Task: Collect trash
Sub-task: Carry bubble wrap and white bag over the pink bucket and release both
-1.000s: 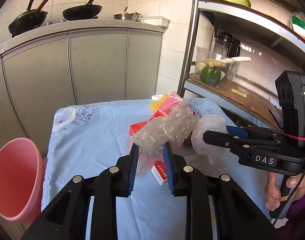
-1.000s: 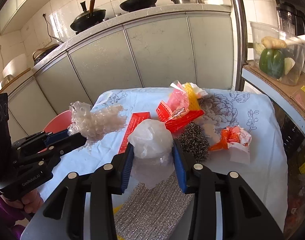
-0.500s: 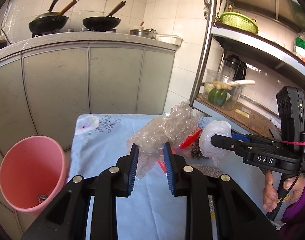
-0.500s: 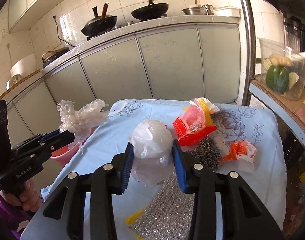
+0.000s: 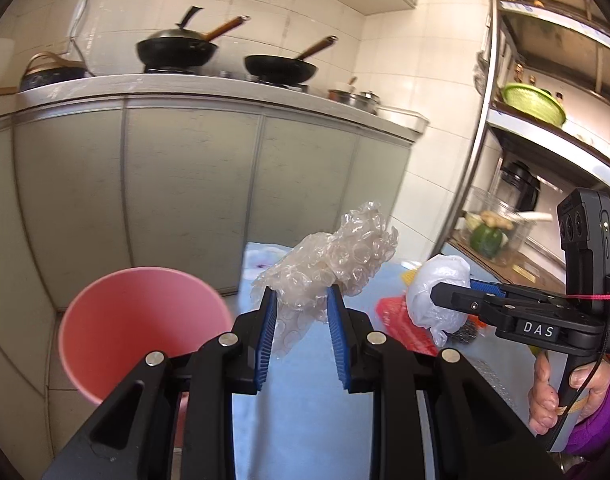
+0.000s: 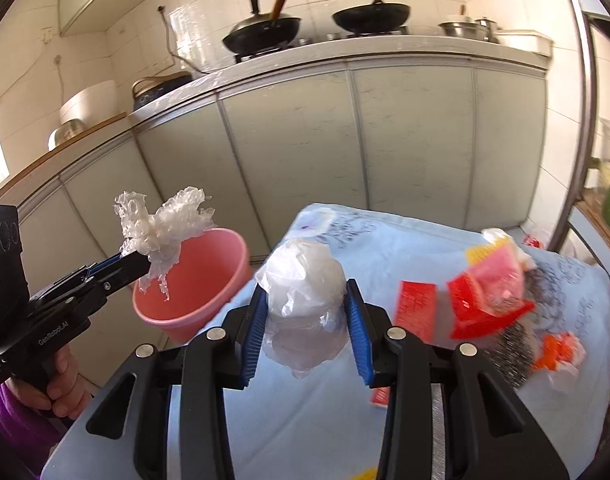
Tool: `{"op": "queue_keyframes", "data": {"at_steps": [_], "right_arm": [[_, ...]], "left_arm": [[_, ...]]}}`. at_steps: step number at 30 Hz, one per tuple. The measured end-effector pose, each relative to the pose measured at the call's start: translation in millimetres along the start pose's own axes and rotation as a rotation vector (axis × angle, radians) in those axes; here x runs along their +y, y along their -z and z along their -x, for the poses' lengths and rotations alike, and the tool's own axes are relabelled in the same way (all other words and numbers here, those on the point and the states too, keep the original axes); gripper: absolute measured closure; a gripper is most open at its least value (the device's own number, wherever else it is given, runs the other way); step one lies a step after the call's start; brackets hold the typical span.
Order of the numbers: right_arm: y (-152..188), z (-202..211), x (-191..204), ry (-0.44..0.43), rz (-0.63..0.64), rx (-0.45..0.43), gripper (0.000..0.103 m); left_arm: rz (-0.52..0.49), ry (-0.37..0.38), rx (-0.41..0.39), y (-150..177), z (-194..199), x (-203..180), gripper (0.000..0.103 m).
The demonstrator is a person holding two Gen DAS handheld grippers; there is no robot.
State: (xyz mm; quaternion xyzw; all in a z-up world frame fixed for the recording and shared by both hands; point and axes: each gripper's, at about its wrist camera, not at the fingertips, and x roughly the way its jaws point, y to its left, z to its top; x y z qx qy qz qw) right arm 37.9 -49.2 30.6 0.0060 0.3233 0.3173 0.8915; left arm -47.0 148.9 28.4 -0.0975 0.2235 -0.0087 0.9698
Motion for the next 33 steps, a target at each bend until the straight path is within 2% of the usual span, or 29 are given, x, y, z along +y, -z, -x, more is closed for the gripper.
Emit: {"op": "queue_keyframes", "data": {"at_steps": [5, 12, 21, 29, 33], "right_arm": [[-13.9, -26.5, 30.8, -0.063, 0.045, 0.015, 0.064], [-19.8, -70.2, 72.0, -0.134, 0.095, 0.070, 0.064], [-15.1, -125.9, 100.4, -0.183, 0.105, 0.166, 0.064], [-7.7, -164.9, 120.7, -0.177, 0.137, 0.237, 0.064], [-5.8, -178.8, 125.4, -0.183, 0.131, 0.267, 0.064]], "left_arm": [[0.046, -0.075, -0.013, 0.8, 11.0, 36.9, 0.078], [0.095, -0.170, 0.009, 10.8, 12.4, 77.4, 0.078], [0.151, -0.265, 0.103, 29.9, -12.7, 112.1, 0.078], [0.172, -0.349, 0.192, 44.9, -36.2, 130.0, 0.077], [0.179, -0.367, 0.211, 50.2, -40.7, 133.8, 0.074]]}}
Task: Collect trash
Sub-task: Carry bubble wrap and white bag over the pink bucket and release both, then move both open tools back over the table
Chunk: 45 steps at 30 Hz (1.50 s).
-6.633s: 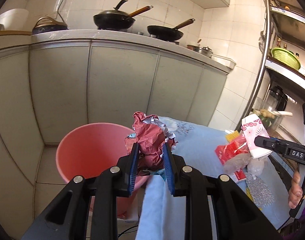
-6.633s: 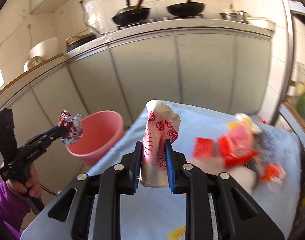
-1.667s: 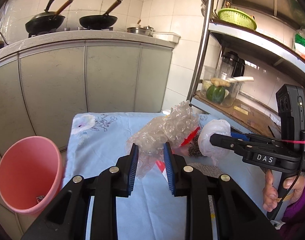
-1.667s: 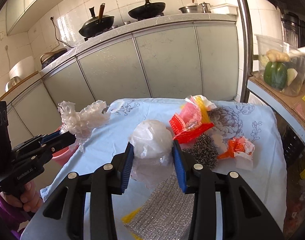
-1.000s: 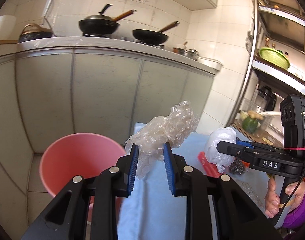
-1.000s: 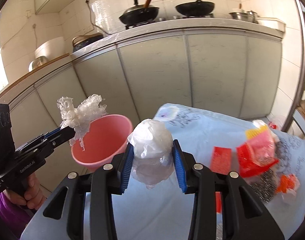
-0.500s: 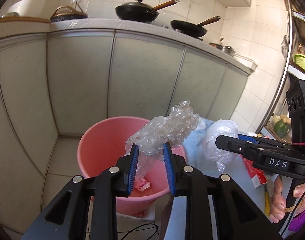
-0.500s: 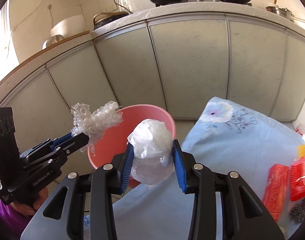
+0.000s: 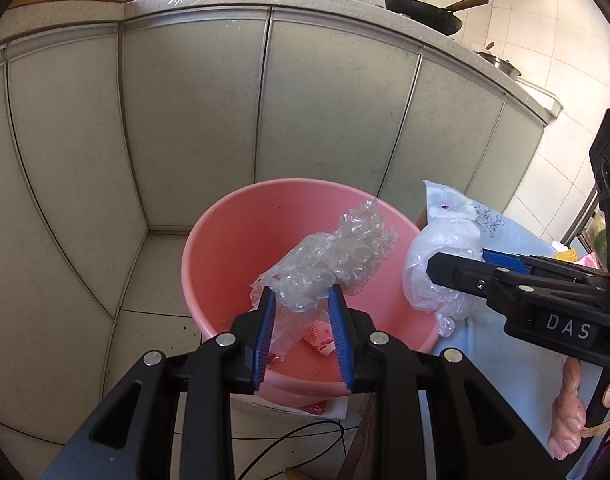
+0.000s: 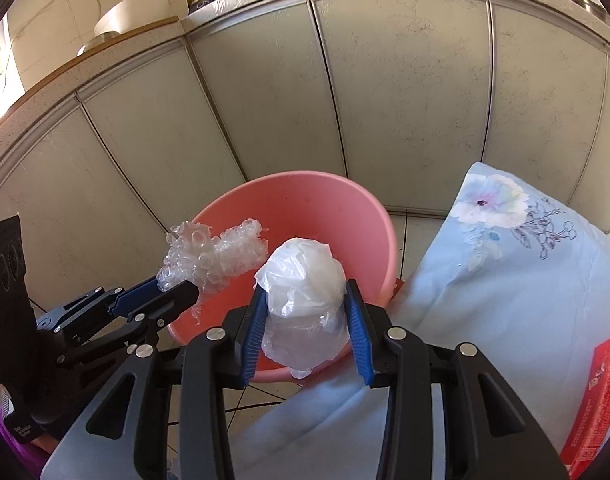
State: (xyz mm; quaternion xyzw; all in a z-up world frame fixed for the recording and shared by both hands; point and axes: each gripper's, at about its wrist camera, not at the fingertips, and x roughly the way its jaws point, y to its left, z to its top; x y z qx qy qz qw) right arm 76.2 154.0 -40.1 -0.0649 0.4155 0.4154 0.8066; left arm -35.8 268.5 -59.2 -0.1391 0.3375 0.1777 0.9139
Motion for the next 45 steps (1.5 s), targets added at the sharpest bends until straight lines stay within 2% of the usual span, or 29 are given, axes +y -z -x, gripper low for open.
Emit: {"op": "queue_keyframes", "data": {"at_steps": [3, 7, 15, 21, 30, 39, 45], "right_arm": [[-1.0, -11.2, -1.6, -0.021, -0.023, 0.038, 0.059], [-2.3, -16.2, -5.6, -0.023, -0.046, 0.042, 0.051], [-2.2, -5.3, -9.7, -0.026, -0.059, 0.019, 0.050], [8.5, 25.6, -16.8, -0.002, -0.064, -0.029, 0.050], [32.2, 83.2, -23.6, 0.075, -0.049, -0.100, 0.050], [65.3, 140.2, -40.9, 0.152, -0.057, -0.135, 0.050], [94.9, 180.0, -63.5, 0.223, -0.110, -0.163, 0.050]], "left_arm": [[0.018, -0.014, 0.007, 0.9, -3.3, 2.0, 0.070], [0.044, -0.019, 0.022, 0.7, -5.0, 4.8, 0.065], [0.048, -0.007, 0.006, -3.6, -1.2, 1.2, 0.063], [0.039, 0.027, -0.028, -3.5, 15.1, -5.4, 0.063], [-0.004, 0.089, -0.056, -2.9, 37.9, -37.4, 0.063], [-0.059, 0.168, -0.071, 0.2, 57.2, -79.8, 0.063], [-0.130, 0.246, -0.069, 7.0, 69.3, -119.3, 0.058]]}}
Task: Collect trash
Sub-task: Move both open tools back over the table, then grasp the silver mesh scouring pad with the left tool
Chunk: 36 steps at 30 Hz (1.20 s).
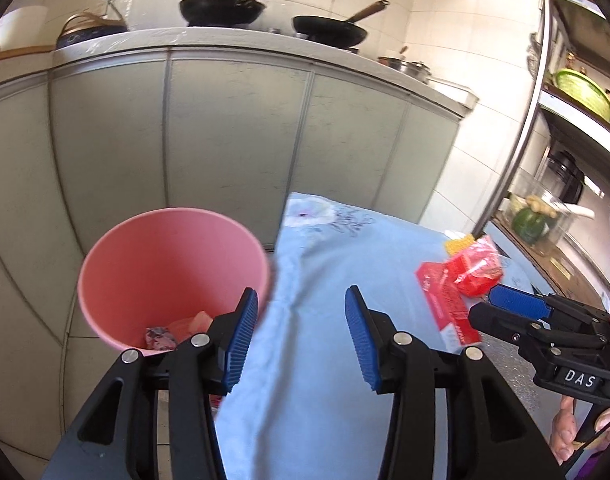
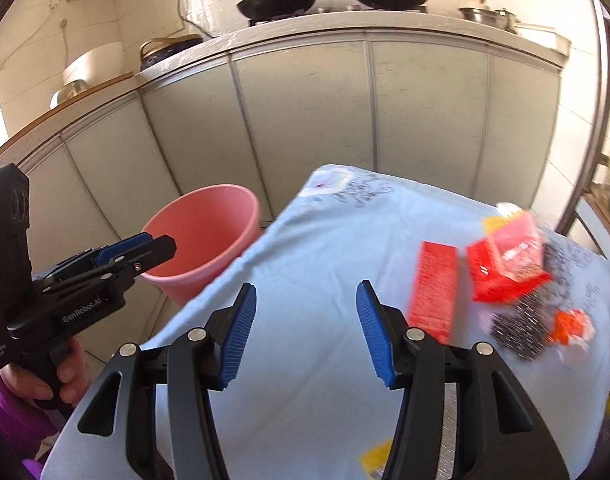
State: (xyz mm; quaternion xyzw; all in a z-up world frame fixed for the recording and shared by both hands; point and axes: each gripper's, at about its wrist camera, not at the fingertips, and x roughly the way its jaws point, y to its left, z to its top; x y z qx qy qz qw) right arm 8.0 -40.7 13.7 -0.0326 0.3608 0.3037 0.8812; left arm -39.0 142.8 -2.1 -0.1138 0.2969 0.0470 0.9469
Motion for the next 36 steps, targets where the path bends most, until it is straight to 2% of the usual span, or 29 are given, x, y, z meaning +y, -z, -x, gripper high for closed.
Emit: {"op": "queue_keyframes", "data": {"at_steps": [9, 18, 26, 36], "right_arm": [[34.1, 40.0, -59.6, 0.111, -0.121, -0.009, 0.050], [63.9, 67.9, -109.0, 0.209, -0.232, -0.019, 0.050], [84.6, 78.8, -120.6, 0.239, -0.252, -0.005, 0.050], [101.9, 87.7, -138.0, 0.269, -0.303, -0.004, 0.050]], "left_arm": [[-0.089, 0.149, 0.035, 13.9, -1.7, -60.2, 0.058], [-0.180, 0.322, 0.152, 31.2, -13.2, -109.6, 0.058], [-0.289, 0.389, 0.234, 46.6, -27.5, -152.5, 0.058], [-0.321, 0.412, 0.362, 61.5, -68.5, -186.6, 0.058]]}}
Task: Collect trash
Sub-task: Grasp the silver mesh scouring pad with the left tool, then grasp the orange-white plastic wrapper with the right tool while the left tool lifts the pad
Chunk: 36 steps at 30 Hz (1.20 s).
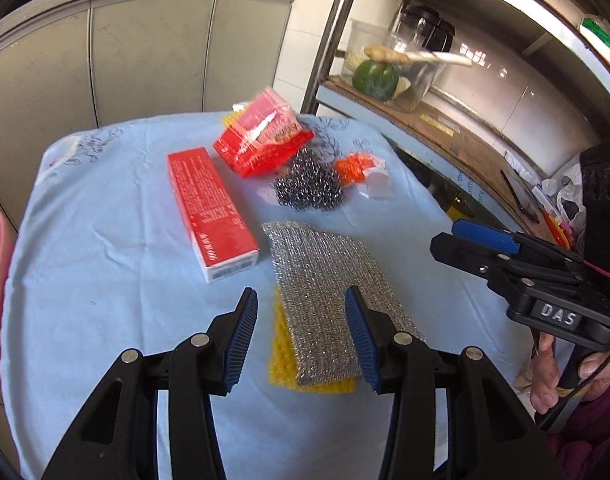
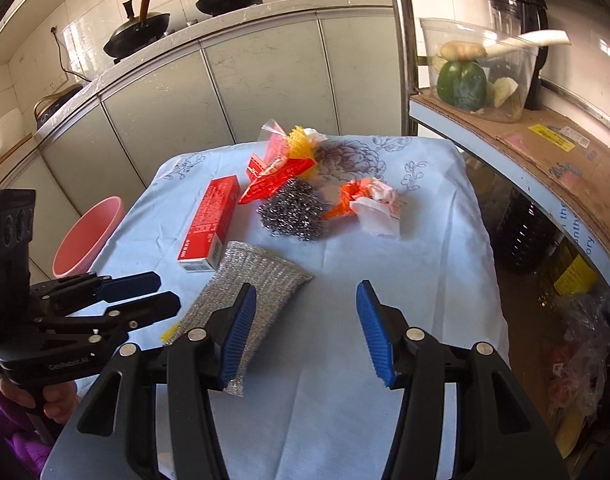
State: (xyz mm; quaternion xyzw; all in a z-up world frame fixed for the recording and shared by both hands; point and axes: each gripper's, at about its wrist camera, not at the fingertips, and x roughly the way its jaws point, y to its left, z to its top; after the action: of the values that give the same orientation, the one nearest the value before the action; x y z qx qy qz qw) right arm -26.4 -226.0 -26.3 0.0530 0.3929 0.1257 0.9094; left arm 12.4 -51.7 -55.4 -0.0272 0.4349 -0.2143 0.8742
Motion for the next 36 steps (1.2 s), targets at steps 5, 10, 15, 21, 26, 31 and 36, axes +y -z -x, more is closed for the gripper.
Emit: {"op": "queue_keyframes", "data": {"at_steps": [5, 10, 15, 21, 26, 31, 36], "right_arm": [[3.4, -3.9, -12.0, 0.002, -0.031, 0.007, 0.050], [4.4, -11.9, -25.2, 0.004, -0.064, 0.018, 0.050], [3.8, -18.7, -35.0, 0.002, -0.085, 0.027, 0.050], [0.0, -24.7, -40.2, 0.006, -0.083, 0.025, 0.050], [-8.4, -28.8, -41.9, 0.014, -0.065, 0.009, 0.050], [-27.0, -39.9, -43.7, 0.027, -0.037, -0.014, 0.050], [-47.7, -55.8, -43.8, 0.034, -0.003, -0.034, 0.050]], "left_arm": [[0.029, 0.001, 0.056, -3.3, -28.4, -1.6, 0.058], [0.052, -0.008, 0.077, -8.5, -47.4, -3.4, 0.058], [0.030, -0.022, 0.044, -12.3, -50.3, -8.2, 0.071], [0.019, 0.005, -0.012, -16.2, -38.8, -10.0, 0.093], [0.025, 0.052, -0.066, -20.1, -15.9, -10.4, 0.097], [0.062, 0.068, -0.137, -27.1, 12.3, -1.3, 0.098], [0.105, 0.070, -0.189, -30.7, 36.6, 12.7, 0.098]]}}
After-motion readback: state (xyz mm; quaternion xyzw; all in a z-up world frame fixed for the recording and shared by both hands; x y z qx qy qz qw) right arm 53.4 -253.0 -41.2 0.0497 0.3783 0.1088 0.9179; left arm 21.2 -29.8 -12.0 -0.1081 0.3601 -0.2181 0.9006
